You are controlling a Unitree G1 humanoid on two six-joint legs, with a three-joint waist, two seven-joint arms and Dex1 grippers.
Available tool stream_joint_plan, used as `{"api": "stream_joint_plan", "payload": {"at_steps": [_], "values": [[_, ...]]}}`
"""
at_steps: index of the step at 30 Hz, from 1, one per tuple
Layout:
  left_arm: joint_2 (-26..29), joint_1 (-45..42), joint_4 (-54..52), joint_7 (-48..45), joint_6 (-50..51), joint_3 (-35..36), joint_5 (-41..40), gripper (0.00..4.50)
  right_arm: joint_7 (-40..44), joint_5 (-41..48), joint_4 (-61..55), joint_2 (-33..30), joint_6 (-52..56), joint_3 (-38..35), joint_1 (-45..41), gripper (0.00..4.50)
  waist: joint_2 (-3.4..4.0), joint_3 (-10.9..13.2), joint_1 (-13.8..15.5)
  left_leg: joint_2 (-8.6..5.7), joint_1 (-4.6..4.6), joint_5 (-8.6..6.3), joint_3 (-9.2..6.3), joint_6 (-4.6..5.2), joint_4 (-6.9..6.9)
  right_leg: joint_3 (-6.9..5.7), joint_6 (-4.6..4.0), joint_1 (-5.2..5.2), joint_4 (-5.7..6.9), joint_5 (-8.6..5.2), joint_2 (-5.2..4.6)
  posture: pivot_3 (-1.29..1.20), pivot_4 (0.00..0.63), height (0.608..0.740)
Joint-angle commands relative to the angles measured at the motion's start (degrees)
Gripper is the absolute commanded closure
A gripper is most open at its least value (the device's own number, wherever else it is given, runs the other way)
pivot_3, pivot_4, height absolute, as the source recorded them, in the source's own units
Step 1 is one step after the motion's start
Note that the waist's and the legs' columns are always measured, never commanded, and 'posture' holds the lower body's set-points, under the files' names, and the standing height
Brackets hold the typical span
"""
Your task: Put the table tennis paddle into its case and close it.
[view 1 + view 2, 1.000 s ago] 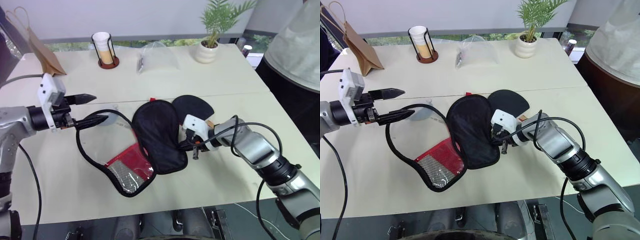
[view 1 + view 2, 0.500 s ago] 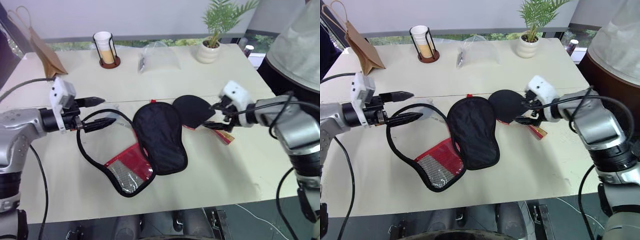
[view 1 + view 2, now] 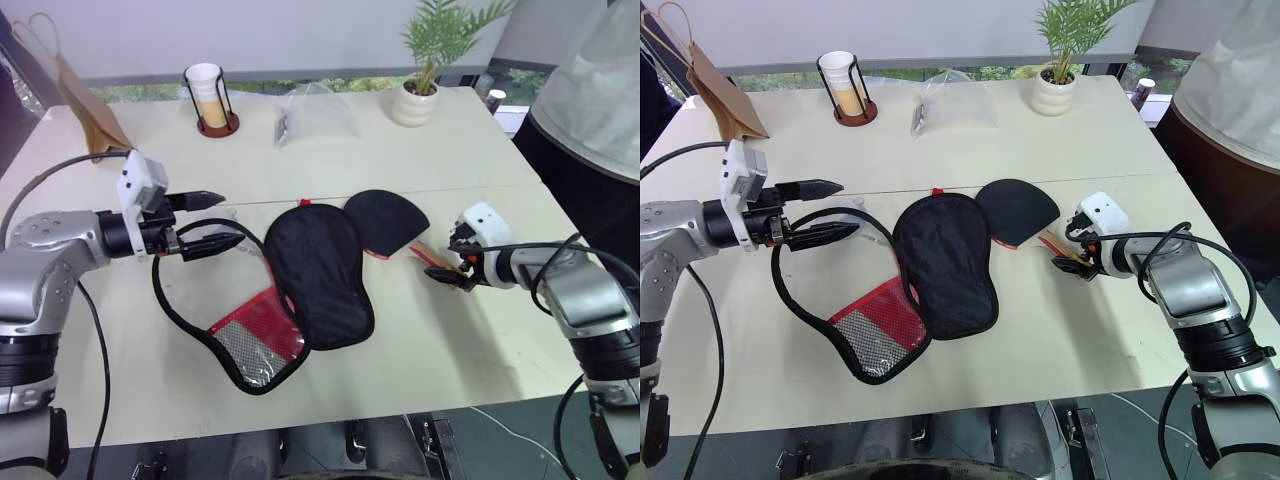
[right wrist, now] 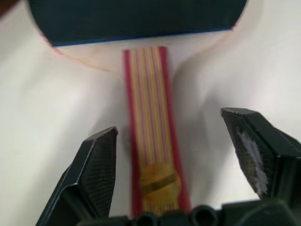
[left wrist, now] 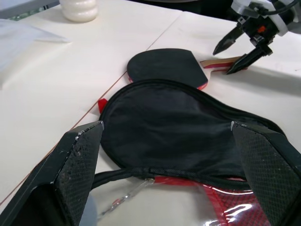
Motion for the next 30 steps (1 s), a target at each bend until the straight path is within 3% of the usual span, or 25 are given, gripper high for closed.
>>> {"api": "stream_joint_plan", "payload": {"at_steps": [1, 5, 9, 13, 23, 30], "values": [[0.84, 0.12, -1.37, -0.30, -0.29, 1.17, -0.28, 0.00, 0.59, 3.51, -5.60, -0.49, 3.56, -4.55, -1.31, 0.68, 0.00, 0.00, -0.01, 0.00, 0.00, 0.00, 0.00, 0.00, 0.00, 0.00, 0.00, 0.00, 0.00, 0.00, 0.00, 0.00, 0.150, 0.740], [1.01, 0.74, -1.93, -0.06, -0.02, 1.71, -0.52, 0.00, 4.89, 12.13, -17.65, -0.53, 9.21, -7.06, 0.99, 0.68, 0.00, 0.00, 0.01, 0.01, 0.00, 0.00, -0.05, 0.00, 0.00, 0.00, 0.01, 0.00, 0.01, 0.00, 0.00, 0.00, 0.150, 0.740], [0.66, 0.30, -1.78, 0.21, -0.02, 1.32, -0.42, 0.00, 2.98, 14.92, -22.76, 3.86, 11.25, -2.41, 2.14, 0.68, -0.04, -0.03, -0.13, 0.03, 0.02, 0.00, -0.11, 0.00, 0.00, -0.01, -0.02, 0.04, 0.01, -0.01, 0.04, 0.00, 0.150, 0.740], [0.50, -0.18, -1.95, 0.38, 0.19, 1.12, -0.55, 0.00, -0.79, 10.79, -20.46, 3.89, 8.24, 2.27, 2.28, 0.68, -0.04, -0.03, 0.25, 0.00, 0.00, 0.00, -0.11, 0.00, 0.03, -0.01, -0.13, 0.05, 0.00, -0.08, 0.00, 0.00, 0.150, 0.740], [0.78, 1.04, -2.90, 0.47, 0.38, 1.68, -0.90, 0.00, -1.30, 6.29, -6.94, -3.17, 0.95, -1.07, 0.31, 0.68, -0.04, -0.02, 0.03, -0.02, 0.01, 0.00, -0.08, 0.00, 0.06, -0.01, -0.11, 0.06, 0.00, -0.07, 0.01, 0.00, 0.150, 0.740], [0.20, 0.50, -2.37, 0.51, -0.02, 0.96, -0.59, 0.00, 0.03, 4.95, -0.52, -1.46, 0.74, 2.33, 0.28, 0.68, -0.04, -0.02, -0.09, -0.01, 0.02, 0.00, -0.08, 0.00, 0.05, 0.00, -0.06, 0.06, 0.01, -0.04, 0.02, 0.00, 0.150, 0.740]]}}
